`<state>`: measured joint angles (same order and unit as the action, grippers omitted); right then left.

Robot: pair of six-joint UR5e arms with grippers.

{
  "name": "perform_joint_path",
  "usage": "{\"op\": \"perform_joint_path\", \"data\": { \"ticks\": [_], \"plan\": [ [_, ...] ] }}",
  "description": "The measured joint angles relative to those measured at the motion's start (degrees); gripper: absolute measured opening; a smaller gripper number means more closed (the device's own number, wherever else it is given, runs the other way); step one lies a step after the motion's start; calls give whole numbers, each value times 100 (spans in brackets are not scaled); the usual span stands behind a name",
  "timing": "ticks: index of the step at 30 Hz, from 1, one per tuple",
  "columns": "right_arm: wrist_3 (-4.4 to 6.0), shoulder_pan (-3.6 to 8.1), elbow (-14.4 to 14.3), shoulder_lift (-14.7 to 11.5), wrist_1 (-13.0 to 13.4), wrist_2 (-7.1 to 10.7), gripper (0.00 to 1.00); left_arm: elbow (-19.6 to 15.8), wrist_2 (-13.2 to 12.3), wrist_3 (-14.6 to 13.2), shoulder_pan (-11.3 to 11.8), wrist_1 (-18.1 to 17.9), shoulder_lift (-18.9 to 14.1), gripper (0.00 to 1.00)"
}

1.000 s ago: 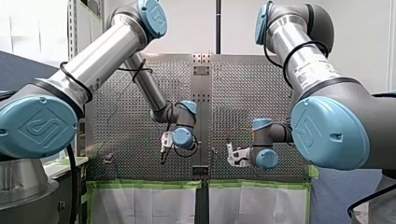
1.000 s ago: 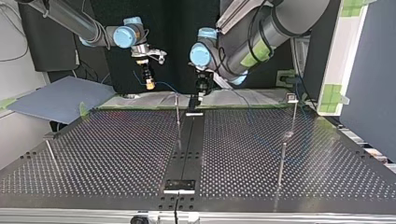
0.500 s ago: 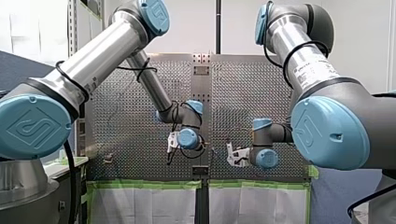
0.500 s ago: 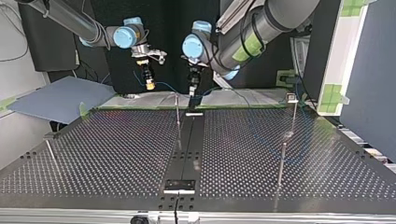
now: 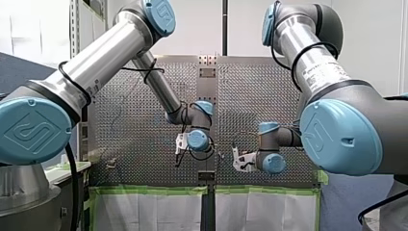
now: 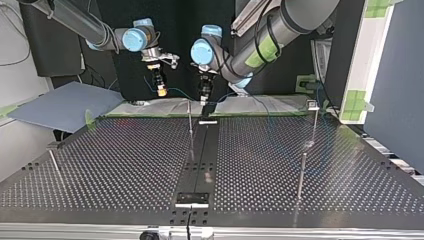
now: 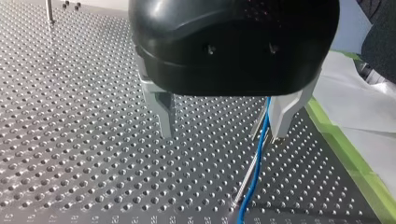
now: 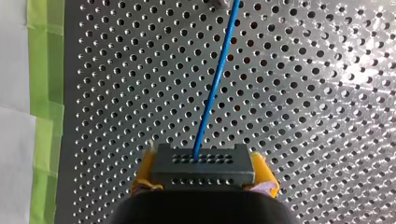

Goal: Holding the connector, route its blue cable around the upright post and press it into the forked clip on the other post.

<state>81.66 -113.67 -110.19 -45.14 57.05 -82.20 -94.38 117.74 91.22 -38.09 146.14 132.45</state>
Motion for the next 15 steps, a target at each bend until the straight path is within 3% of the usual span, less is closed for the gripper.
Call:
{"op": "perform_joint_path", "data": {
  "ticks": [6,15],
  "plan": [
    [1,27,1,-1,20,1,44,27,92,1,6,115,42,100],
    [5,60,7,-1,11,3,44,173,45,90,-20,144,407,100]
  ]
}}
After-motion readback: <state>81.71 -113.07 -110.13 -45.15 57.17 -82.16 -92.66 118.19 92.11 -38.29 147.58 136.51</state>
